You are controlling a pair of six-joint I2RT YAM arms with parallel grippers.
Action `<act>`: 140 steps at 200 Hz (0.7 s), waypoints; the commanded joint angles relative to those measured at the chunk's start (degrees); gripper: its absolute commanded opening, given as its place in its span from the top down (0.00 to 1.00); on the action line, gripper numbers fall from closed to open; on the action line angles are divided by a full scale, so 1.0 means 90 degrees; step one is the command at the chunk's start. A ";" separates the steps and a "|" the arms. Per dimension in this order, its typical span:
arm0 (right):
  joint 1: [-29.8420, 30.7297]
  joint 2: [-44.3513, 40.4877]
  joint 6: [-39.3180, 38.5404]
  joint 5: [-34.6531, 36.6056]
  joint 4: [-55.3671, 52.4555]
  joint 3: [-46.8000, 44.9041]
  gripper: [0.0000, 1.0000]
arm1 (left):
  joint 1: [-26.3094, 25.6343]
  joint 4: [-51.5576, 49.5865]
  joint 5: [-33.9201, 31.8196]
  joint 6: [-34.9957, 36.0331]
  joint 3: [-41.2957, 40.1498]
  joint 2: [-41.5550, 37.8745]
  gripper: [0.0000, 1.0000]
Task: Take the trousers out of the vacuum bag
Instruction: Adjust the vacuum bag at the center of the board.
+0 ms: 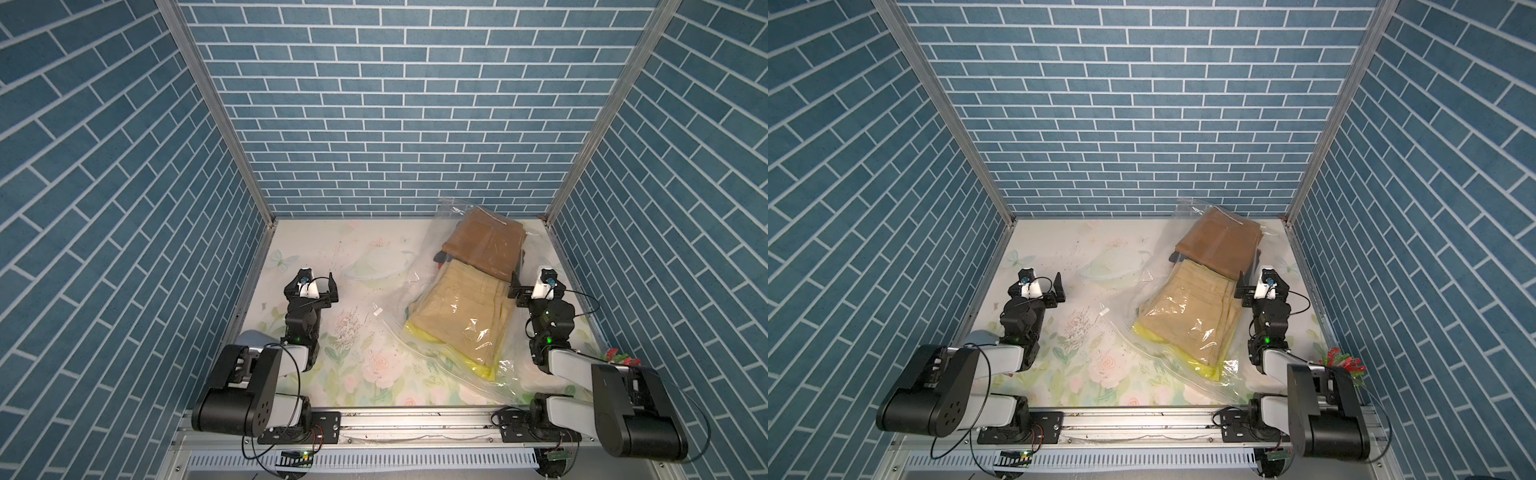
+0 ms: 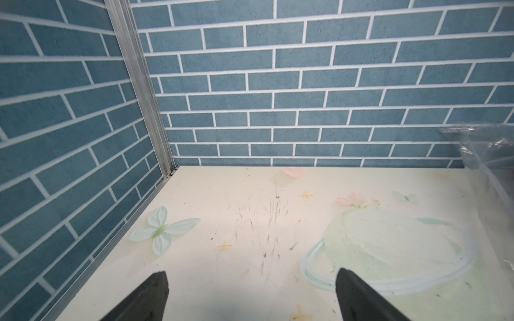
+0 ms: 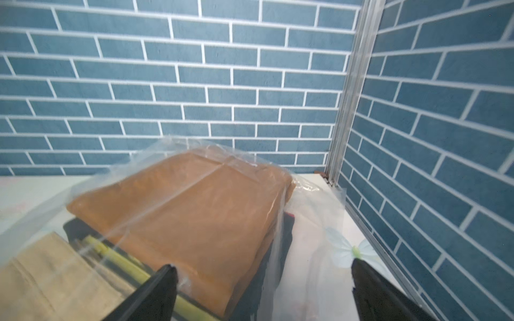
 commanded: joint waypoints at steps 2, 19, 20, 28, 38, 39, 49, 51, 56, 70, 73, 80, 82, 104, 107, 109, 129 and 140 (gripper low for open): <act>0.0041 -0.0726 0.0804 0.0303 -0.1948 0.0483 0.01 | -0.0440 -0.1398 -0.0613 -0.0027 0.0316 -0.0497 0.00; 0.0051 -0.1238 0.1230 0.0432 -0.3092 0.0740 0.01 | -0.1187 -0.1994 -0.1470 0.0233 0.0502 -0.0882 0.01; 0.0051 -0.1265 0.1244 0.0438 -0.3161 0.0754 0.00 | -0.1210 -0.2042 -0.1455 0.0223 0.0522 -0.0907 0.01; 0.0058 -0.1456 0.1383 0.0501 -0.3588 0.0829 0.01 | -0.1325 -0.2490 -0.1223 0.0022 0.0737 -0.1066 0.01; 0.0051 -0.1667 0.1721 0.0672 -0.4147 0.0957 0.01 | -0.1406 -0.3138 -0.1050 -0.0446 0.1080 -0.1182 0.00; 0.0051 -0.1685 0.1758 0.0675 -0.4201 0.0970 0.01 | -0.1417 -0.3200 -0.1035 -0.0502 0.1119 -0.1184 0.00; 0.0051 -0.1845 0.2075 0.0624 -0.4745 0.1109 0.01 | -0.1525 -0.3823 -0.0886 -0.0918 0.1492 -0.1194 0.01; 0.0053 -0.1868 0.2109 0.0597 -0.4825 0.1129 0.01 | -0.1544 -0.3920 -0.0852 -0.0985 0.1563 -0.1186 0.01; 0.0051 -0.1943 0.2193 0.0500 -0.5030 0.1163 0.01 | -0.1607 -0.4143 -0.0728 -0.1094 0.1702 -0.1178 0.00; 0.0051 -0.2145 0.2454 0.0246 -0.5495 0.1187 0.01 | -0.1814 -0.4521 -0.0403 -0.1349 0.2109 -0.1103 0.00; 0.0051 -0.2179 0.2525 0.0213 -0.5603 0.1183 0.01 | -0.1869 -0.4588 -0.0328 -0.1387 0.2181 -0.1074 0.00; 0.0051 -0.2249 0.2698 0.0102 -0.5821 0.1185 0.00 | -0.1954 -0.4733 -0.0131 -0.1484 0.2381 -0.0986 0.00; 0.0053 -0.2264 0.2741 0.0061 -0.5872 0.1185 0.01 | -0.1983 -0.4763 -0.0080 -0.1512 0.2432 -0.0951 0.01; 0.0056 -0.2299 0.3082 -0.0531 -0.6277 0.1111 0.01 | -0.2224 -0.5279 0.0487 -0.1822 0.3071 -0.0443 0.00; 0.0053 -0.2298 0.3121 -0.0626 -0.6307 0.1094 0.01 | -0.2257 -0.5347 0.0556 -0.1859 0.3144 -0.0370 0.00; 0.0051 -0.2298 0.3147 -0.0678 -0.6329 0.1079 0.01 | -0.2283 -0.5385 0.0600 -0.1884 0.3207 -0.0318 0.00; 0.0058 -0.2372 0.3411 -0.1185 -0.6465 0.0885 0.01 | -0.2507 -0.5491 0.1049 -0.2158 0.3520 0.0106 0.00; 0.0052 -0.2395 0.3509 -0.1293 -0.6565 0.0778 0.01 | -0.2688 -0.5482 0.1098 -0.2243 0.3611 0.0253 0.00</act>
